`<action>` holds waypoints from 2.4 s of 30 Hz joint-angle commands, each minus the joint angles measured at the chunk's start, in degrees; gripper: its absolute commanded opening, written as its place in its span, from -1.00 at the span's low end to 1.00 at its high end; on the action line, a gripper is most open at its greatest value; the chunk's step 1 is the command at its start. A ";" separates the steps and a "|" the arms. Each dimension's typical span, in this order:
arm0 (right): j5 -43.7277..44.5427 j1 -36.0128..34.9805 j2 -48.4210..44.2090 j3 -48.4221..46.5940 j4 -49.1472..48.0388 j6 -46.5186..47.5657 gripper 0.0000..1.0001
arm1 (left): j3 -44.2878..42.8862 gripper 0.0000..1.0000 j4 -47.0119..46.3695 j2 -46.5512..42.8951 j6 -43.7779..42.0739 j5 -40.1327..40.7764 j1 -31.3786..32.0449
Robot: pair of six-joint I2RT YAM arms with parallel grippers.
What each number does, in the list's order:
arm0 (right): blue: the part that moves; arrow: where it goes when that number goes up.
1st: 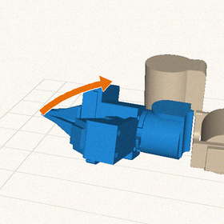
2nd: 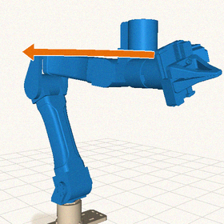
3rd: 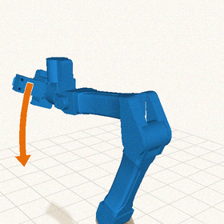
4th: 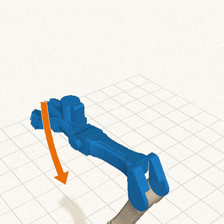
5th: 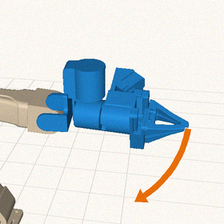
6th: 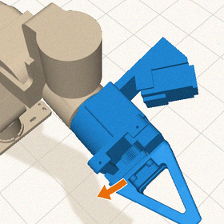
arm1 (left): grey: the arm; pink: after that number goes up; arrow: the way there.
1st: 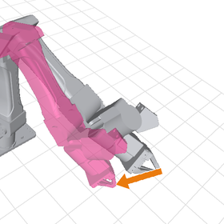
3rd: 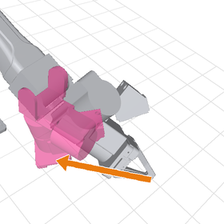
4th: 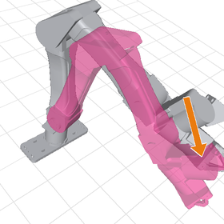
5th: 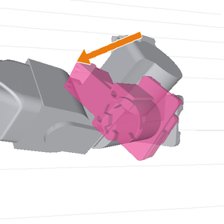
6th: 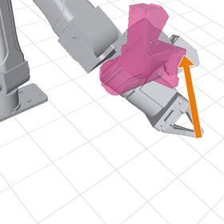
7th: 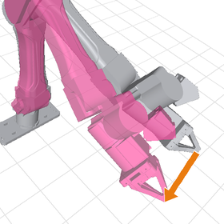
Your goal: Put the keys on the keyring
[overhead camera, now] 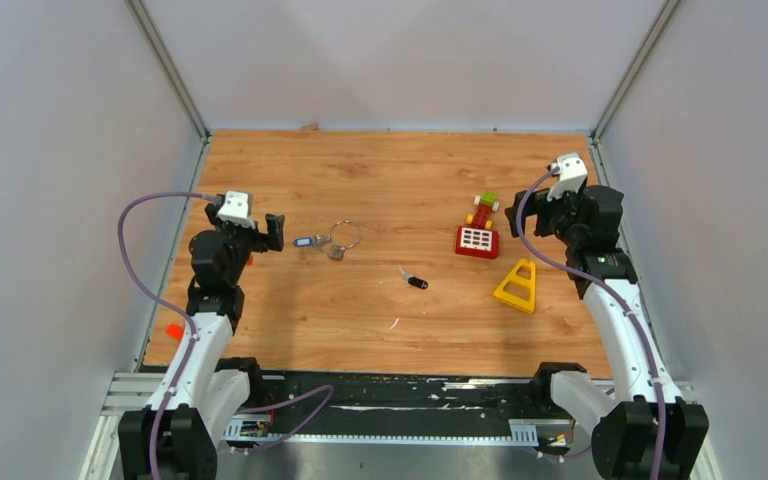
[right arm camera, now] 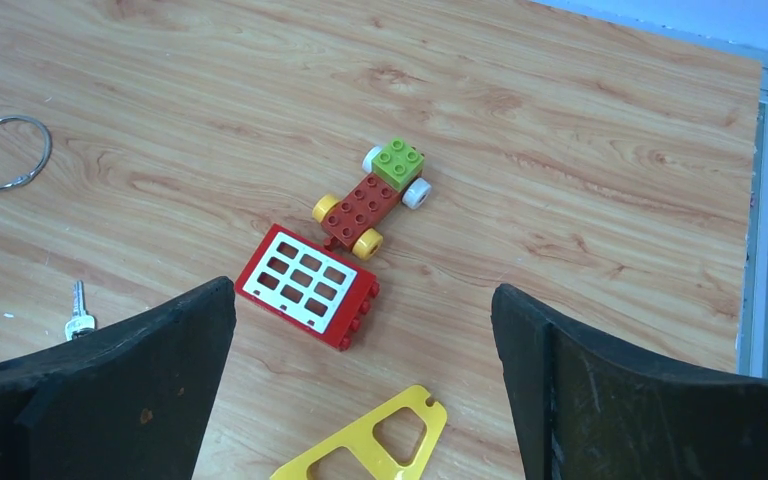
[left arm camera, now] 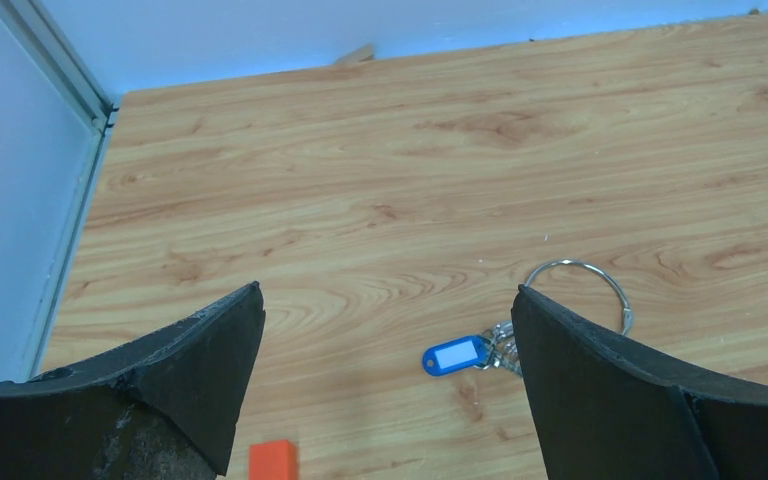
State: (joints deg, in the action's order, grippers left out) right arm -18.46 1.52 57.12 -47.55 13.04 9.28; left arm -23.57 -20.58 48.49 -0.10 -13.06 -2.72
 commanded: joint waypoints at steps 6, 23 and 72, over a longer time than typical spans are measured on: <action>-0.54 -0.29 -2.10 0.06 0.18 1.03 1.00 | -1.92 1.00 1.66 -0.80 0.19 1.28 0.17; -4.24 -22.77 0.83 -4.96 13.51 18.02 1.00 | -17.16 1.00 40.12 7.74 -33.15 -3.37 14.43; -3.43 -31.78 1.54 1.43 11.64 23.87 0.85 | -42.71 -0.12 49.37 56.42 -18.58 0.96 29.75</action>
State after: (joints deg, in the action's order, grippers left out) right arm -22.02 -30.20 58.48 -45.93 25.85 32.12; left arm -65.93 30.61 104.03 -22.28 -11.53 26.74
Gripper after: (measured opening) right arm 0.926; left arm 0.432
